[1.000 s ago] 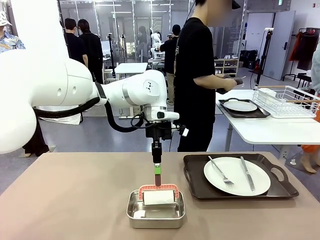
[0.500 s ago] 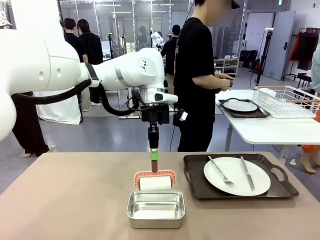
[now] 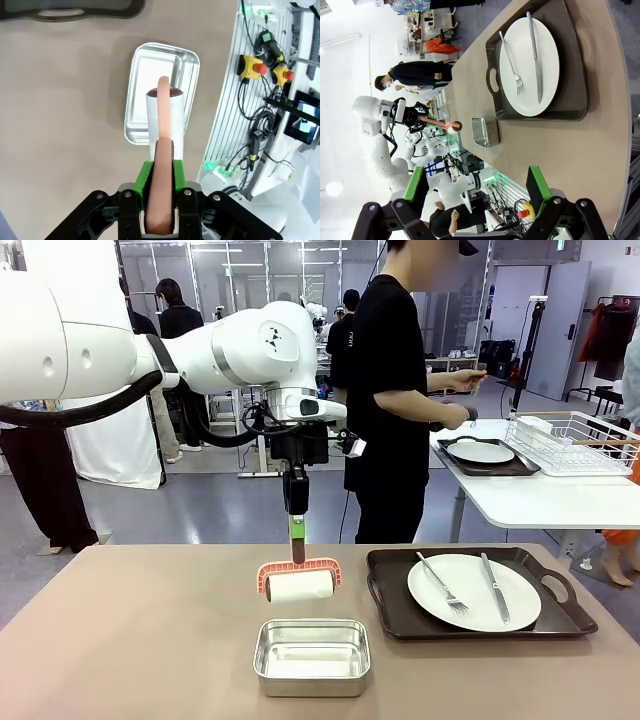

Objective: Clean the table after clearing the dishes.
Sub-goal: When the left (or right) Handle tray is removed, use the left hand (or right hand) to clean the left (or right) side of the table with the Lint Roller.

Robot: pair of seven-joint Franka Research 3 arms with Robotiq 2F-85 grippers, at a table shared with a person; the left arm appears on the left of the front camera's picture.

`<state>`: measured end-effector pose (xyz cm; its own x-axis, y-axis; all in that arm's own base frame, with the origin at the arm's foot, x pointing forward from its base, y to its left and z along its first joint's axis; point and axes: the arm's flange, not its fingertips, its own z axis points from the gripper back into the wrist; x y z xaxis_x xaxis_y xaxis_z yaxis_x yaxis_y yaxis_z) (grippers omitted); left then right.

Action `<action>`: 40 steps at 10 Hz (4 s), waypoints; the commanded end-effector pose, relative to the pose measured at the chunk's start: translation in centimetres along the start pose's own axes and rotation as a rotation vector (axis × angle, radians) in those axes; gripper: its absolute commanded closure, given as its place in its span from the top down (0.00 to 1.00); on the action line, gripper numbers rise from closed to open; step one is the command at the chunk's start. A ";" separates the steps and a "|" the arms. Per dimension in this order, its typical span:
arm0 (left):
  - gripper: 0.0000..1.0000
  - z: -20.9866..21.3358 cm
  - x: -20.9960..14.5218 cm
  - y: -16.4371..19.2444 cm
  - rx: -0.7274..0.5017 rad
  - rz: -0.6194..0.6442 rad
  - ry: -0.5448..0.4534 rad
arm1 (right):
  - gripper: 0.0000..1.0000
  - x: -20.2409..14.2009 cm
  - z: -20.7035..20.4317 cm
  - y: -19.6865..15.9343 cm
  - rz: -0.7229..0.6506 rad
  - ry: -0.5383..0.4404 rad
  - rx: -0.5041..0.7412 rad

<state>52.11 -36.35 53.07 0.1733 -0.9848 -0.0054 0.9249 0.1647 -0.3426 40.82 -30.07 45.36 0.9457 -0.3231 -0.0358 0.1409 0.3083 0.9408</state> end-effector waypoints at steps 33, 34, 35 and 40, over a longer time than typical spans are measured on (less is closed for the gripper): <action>0.22 -10.2 -26.1 11.0 -0.030 1.293 -0.658 | 1.00 -0.2 0.0 0.3 0.005 -0.001 0.002; 0.22 -10.9 -26.8 11.7 -0.054 1.293 -0.658 | 1.00 -0.2 0.0 0.3 0.005 -0.001 0.002; 0.22 -11.5 -27.5 12.3 -0.067 1.290 -0.653 | 1.00 -0.2 0.0 0.3 0.005 -0.001 0.002; 0.22 -15.4 -33.4 15.2 -0.075 1.308 -0.589 | 1.00 -0.2 0.0 0.3 0.005 -0.001 0.002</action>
<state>55.27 -4.19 37.16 0.9966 0.0579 0.0592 -0.0211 0.8685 -0.4952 40.81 -30.09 45.36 0.9455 -0.3235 -0.0357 0.1410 0.3083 0.9408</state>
